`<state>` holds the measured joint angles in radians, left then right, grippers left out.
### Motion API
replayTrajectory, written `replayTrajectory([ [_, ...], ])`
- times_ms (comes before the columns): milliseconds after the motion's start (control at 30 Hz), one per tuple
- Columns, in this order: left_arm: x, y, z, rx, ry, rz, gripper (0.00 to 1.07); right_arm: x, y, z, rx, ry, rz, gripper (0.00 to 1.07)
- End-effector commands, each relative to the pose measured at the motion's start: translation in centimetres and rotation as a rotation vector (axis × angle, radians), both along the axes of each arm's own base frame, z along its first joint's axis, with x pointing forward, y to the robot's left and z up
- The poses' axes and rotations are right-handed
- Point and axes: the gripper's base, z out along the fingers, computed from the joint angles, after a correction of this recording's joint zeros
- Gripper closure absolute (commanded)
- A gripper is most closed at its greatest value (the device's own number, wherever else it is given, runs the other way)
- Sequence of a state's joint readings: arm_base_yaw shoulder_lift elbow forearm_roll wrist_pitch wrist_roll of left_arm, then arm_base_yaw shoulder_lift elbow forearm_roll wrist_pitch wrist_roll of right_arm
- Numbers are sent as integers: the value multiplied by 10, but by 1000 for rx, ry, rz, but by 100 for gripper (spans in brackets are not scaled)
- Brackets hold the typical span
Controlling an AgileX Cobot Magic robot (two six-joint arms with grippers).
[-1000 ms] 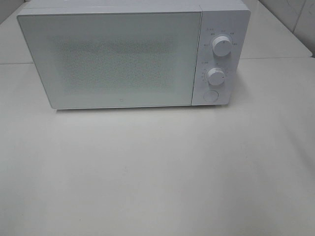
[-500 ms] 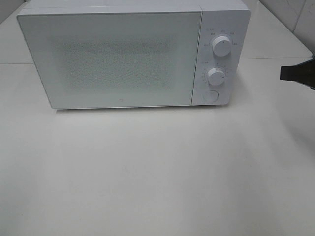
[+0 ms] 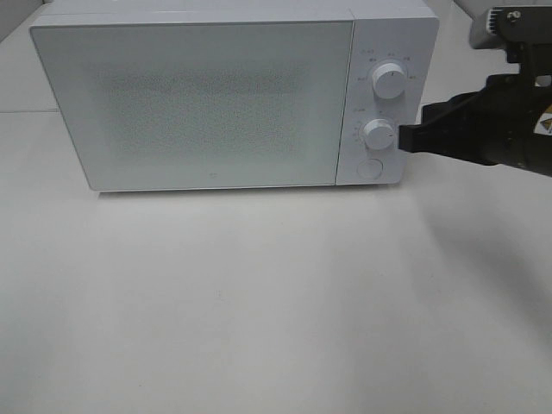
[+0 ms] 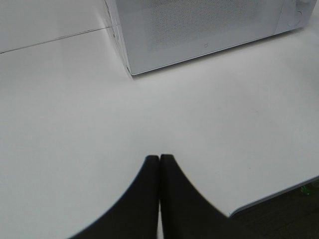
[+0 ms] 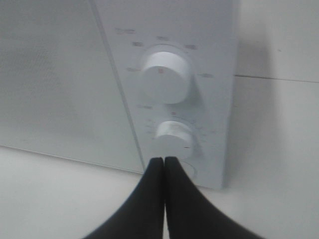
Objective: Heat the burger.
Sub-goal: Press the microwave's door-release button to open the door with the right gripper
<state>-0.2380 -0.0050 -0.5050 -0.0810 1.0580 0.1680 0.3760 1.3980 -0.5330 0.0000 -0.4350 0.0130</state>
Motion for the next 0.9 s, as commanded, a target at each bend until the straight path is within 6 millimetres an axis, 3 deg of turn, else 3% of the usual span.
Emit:
replayTrajectory([
  [33, -2, 1, 1, -9, -31, 6, 106, -2, 14, 1, 20, -34, 50, 107],
  [133, -2, 1, 1, -9, -31, 6, 106, -2, 30, -7, 40, -46, 96, 107],
  [400, -2, 1, 1, -9, -31, 6, 106, 8, 36, -34, 136, 10, 50, 107],
  [467, -2, 1, 1, -9, -31, 6, 106, 14, 40, -53, 167, 25, 34, 107],
  [567, -2, 1, 1, -9, -31, 6, 106, 16, 40, -56, 178, 22, 31, 107],
  [633, -2, 1, 1, -9, -31, 6, 106, 19, 42, -71, 252, 53, -12, 107],
  [733, -2, 1, 1, -9, -31, 6, 106, 20, 41, -74, 276, 66, -30, 107],
  [800, -2, 1, 1, -9, -31, 6, 106, 23, 38, -83, 427, 136, -163, 107],
  [900, -2, 1, 1, -9, -31, 6, 106, 24, 36, -84, 457, 149, -197, 107],
])
